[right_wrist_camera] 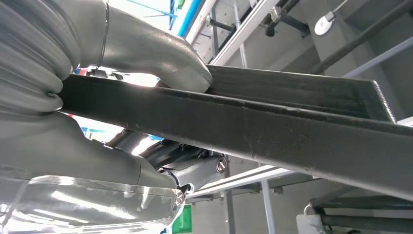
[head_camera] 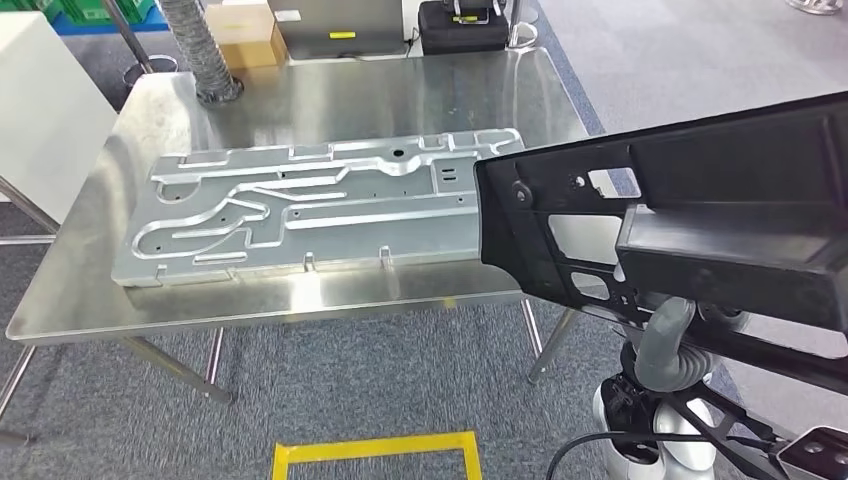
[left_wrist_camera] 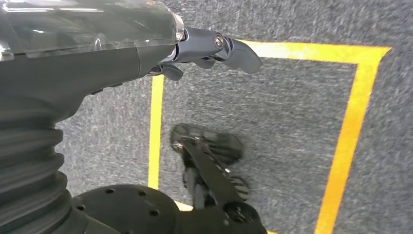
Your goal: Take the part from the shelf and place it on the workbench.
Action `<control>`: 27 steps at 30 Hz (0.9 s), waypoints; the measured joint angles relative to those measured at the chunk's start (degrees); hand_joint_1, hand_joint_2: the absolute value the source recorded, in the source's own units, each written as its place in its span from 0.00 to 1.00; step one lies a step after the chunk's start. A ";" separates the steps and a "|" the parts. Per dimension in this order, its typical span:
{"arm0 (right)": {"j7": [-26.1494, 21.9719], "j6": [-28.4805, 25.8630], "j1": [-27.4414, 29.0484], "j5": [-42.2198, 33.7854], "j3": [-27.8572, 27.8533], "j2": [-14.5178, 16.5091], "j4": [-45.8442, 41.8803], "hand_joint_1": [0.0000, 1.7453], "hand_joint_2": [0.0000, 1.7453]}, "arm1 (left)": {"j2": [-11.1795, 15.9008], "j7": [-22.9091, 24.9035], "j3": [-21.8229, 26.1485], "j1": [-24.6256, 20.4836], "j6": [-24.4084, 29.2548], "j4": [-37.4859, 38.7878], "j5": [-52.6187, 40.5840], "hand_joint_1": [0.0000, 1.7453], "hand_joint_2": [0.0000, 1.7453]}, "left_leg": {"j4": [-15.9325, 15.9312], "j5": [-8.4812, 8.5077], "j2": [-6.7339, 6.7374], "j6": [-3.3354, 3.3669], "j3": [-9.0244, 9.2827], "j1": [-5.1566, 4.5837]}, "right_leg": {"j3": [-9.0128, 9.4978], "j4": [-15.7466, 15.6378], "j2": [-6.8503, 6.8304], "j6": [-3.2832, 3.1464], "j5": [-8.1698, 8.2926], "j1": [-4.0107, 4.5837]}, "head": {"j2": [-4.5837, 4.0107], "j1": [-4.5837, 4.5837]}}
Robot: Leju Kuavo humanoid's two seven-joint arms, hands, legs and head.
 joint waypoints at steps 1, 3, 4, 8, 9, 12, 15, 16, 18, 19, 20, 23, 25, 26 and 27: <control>0.00 -0.06 -0.02 0.01 -0.01 0.01 0.08 0.94 1.00 | 0.01 -0.01 0.00 0.03 0.02 0.00 0.06 0.00 1.00 | -2.61 1.55 0.04 0.04 0.08 0.05 | 0.98 0.00 0.01 0.11 -0.71 -0.01 | 0.00 0.00; 0.01 -0.47 -0.08 0.17 -0.01 0.01 0.38 0.94 1.00 | 0.02 -0.01 0.01 0.13 0.08 0.00 0.10 0.00 1.00 | -9.63 8.59 0.08 0.52 0.79 0.01 | 2.57 0.16 0.01 0.47 -2.05 0.05 | 0.00 0.00; 0.02 -1.01 -0.17 0.47 -0.02 0.00 0.58 0.94 1.00 | 0.02 0.00 0.01 0.19 0.15 0.00 0.16 0.00 1.00 | -12.14 11.69 0.10 0.87 1.02 -0.10 | 2.92 0.30 0.08 0.75 -2.59 0.13 | 0.00 0.01; 0.02 -7.67 -1.67 5.12 -0.06 -0.36 2.81 0.94 1.00 | -0.02 -0.27 0.11 0.14 0.84 0.00 0.89 0.00 1.00 | -14.13 14.40 0.07 2.07 1.08 -0.36 | 3.07 0.42 0.23 2.17 -3.94 0.09 | 0.00 0.02; 0.09 -10.27 -2.80 6.78 -0.11 -0.76 4.30 0.94 1.00 | -0.03 -0.45 0.13 0.08 0.96 0.00 1.07 0.00 1.00 | -14.43 14.31 0.09 2.38 1.36 -0.29 | 2.73 1.30 0.10 2.48 -4.56 0.03 | 0.00 0.02; 1.38 -19.43 -8.38 13.53 -0.84 -2.90 12.10 0.94 1.00 | -0.03 -1.12 0.16 -0.17 0.98 0.00 1.28 0.00 1.00 | -14.90 13.96 0.19 3.14 2.06 -0.30 | -2.82 11.20 -0.23 3.28 -8.58 -0.14 | 0.00 0.02; 5.81 -28.16 -15.63 23.00 -1.95 -5.74 22.77 0.94 1.00 | -0.03 -1.82 0.16 -0.25 0.61 0.00 1.13 0.00 1.00 | -14.78 13.54 0.11 3.41 2.41 -0.49 | -8.00 17.19 -0.24 3.46 -8.04 -0.29 | 0.00 0.02; 8.31 -30.70 -18.42 27.14 -2.10 -6.73 26.45 0.94 1.00 | -0.03 -2.03 0.16 -0.24 0.44 0.00 1.00 0.00 1.00 | -14.68 13.39 0.03 3.40 2.59 -0.54 | -7.57 14.73 -0.24 3.32 -5.63 -0.30 | 0.00 0.02; 14.66 -34.97 -24.77 36.87 -2.09 -8.87 34.36 0.94 1.00 | -0.06 -2.42 0.16 -0.25 0.02 0.00 0.62 0.00 1.00 | -14.39 13.09 -0.12 3.23 2.76 -0.73 | -4.89 6.65 -0.23 2.74 -0.60 -0.15 | 0.00 0.02; 17.86 -36.49 -27.99 41.57 -1.96 -9.95 38.38 0.94 1.00 | -0.09 -2.56 0.16 -0.29 -0.18 0.00 0.40 0.00 1.00 | -14.25 13.03 -0.21 3.07 2.65 -0.81 | -3.86 3.61 -0.23 2.44 0.82 0.01 | 0.00 0.02; 20.59 -37.68 -31.06 45.69 -1.73 -10.95 42.38 0.94 1.00 | -0.11 -2.68 0.15 -0.31 -0.35 0.00 0.19 0.00 1.00 | -14.17 13.00 -0.28 2.86 2.46 -0.85 | -3.41 1.93 -0.23 2.17 1.37 0.19 | 0.00 0.02; 24.52 -39.56 -37.94 52.98 -0.81 -12.96 51.96 0.94 1.00 | -0.07 -2.81 0.14 -0.22 -0.51 0.00 -0.27 0.00 1.00 | -14.15 13.01 -0.35 2.06 2.18 -0.85 | -3.40 1.04 -0.31 1.56 1.56 0.13 | 0.00 0.02; 25.46 -40.03 -40.67 55.02 -0.19 -13.55 56.01 0.94 1.00 | 0.01 -2.84 0.12 -0.23 -0.52 0.00 -0.37 0.00 1.00 | -11.74 11.37 -0.20 1.43 1.23 -0.83 | -2.99 0.53 -0.49 1.05 1.77 -0.26 | 0.00 0.01; 26.36 -40.13 -41.78 56.41 0.20 -13.70 57.77 0.94 1.00 | 0.04 -2.84 0.10 -0.23 -0.54 0.00 -0.44 0.00 1.00 | -8.71 9.73 -0.10 1.12 -0.11 -0.67 | -2.79 0.41 -0.58 0.87 1.76 -0.33 | -0.01 0.01; 27.54 -40.01 -42.92 58.53 0.70 -13.80 59.62 0.94 1.00 | 0.04 -2.84 0.08 -0.22 -0.56 0.00 -0.58 0.00 1.00 | -4.78 7.92 -0.03 0.84 -1.92 -0.50 | -2.70 0.41 -0.59 0.71 1.69 -0.33 | -0.01 0.01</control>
